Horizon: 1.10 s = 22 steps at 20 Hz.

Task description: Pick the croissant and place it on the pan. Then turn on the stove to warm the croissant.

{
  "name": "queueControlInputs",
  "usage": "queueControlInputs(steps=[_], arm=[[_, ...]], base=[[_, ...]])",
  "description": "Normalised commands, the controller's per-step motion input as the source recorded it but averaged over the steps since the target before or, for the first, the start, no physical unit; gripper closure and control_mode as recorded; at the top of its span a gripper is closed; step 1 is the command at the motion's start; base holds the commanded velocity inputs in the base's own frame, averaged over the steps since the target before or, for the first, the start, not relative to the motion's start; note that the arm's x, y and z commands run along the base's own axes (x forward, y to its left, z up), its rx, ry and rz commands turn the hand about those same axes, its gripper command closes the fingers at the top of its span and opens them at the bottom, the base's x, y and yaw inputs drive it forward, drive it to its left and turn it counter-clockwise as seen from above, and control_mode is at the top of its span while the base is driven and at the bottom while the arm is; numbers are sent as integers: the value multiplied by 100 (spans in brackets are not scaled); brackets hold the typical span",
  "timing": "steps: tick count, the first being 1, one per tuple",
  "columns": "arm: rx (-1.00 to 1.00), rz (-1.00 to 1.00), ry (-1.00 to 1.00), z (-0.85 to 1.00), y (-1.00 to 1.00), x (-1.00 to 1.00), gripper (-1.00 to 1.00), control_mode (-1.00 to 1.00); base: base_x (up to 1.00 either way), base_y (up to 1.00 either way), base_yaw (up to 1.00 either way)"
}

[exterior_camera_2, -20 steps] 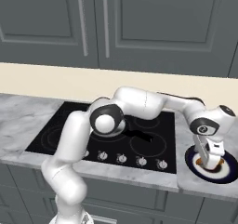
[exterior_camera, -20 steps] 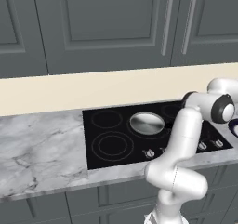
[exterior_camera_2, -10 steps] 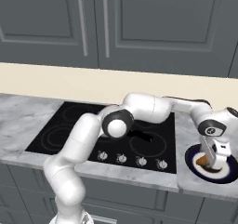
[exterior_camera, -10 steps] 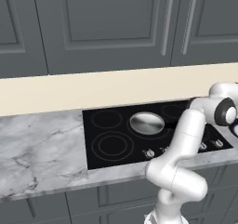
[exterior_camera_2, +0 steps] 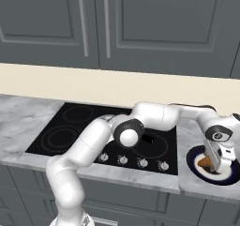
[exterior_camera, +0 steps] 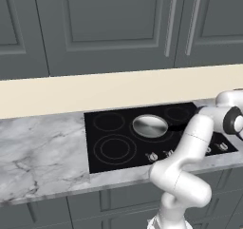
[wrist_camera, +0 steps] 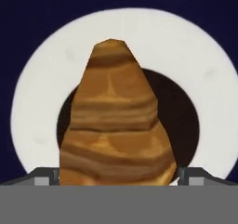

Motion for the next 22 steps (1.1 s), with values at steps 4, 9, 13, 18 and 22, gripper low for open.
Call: queueControlInputs(steps=[4,9,13,18,22], arm=[[0,0,1,-43,-1,18,-100,-100],[0,0,1,-19,0,18,100,-100],[0,0,0,0,0,-2,100,-100],[0,0,-5,16,0,-34,100,-100],[0,0,-23,58,5,-47,100,-100]], base=[[0,0,0],[0,0,0],[0,0,0],[0,0,0],[0,0,0]])
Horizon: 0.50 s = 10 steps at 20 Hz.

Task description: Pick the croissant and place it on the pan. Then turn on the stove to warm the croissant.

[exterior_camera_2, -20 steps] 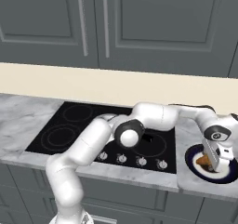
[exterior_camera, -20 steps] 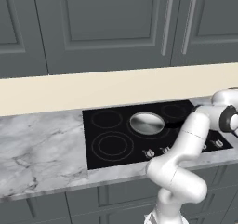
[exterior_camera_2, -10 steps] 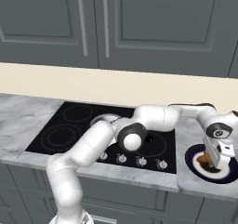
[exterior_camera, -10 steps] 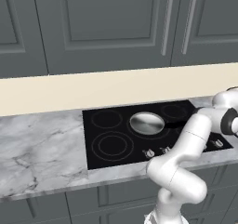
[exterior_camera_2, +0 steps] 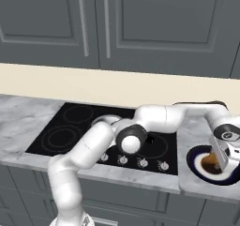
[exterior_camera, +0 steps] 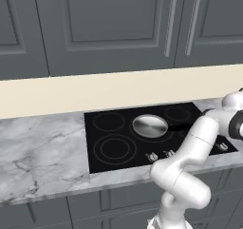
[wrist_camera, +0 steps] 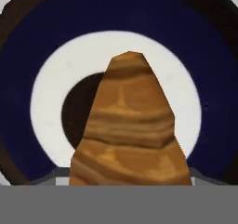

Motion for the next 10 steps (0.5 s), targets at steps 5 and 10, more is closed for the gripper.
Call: queueControlInputs(steps=[5,10], arm=[[0,3,-32,65,39,-34,100,-100],[-2,11,-30,44,85,-18,100,-100]], base=[[0,0,0],[0,0,0]])
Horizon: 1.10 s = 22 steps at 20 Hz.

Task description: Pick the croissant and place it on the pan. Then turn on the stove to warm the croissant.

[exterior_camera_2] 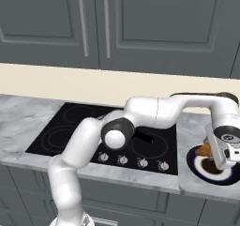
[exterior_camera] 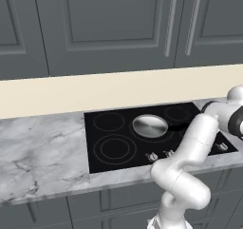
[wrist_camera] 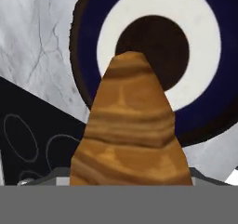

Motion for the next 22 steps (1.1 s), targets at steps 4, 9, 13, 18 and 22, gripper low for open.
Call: queueControlInputs(steps=[4,9,13,18,22], arm=[[-14,13,-5,52,100,-16,100,-100],[-23,16,0,70,90,-19,100,-100],[-19,23,-5,23,96,-27,100,-100],[-12,23,-24,0,100,-40,100,-100],[-7,20,-21,17,91,-42,100,-100]], base=[[0,0,0],[0,0,0],[0,0,0],[0,0,0],[0,0,0]])
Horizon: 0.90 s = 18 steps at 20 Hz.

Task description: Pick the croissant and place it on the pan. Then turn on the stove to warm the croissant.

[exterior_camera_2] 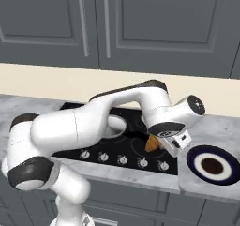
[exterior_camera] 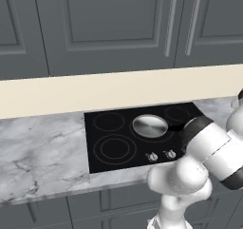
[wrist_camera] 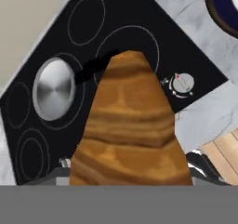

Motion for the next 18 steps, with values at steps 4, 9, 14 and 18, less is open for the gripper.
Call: queueControlInputs(steps=[4,9,14,18], arm=[[-7,18,-12,40,91,-32,100,-100],[-9,18,-12,49,89,-22,100,-100],[-7,16,-12,26,82,-9,100,-100],[-7,15,-3,5,67,-1,100,-100]], base=[[0,0,0],[0,0,0],[0,0,0],[0,0,0]])
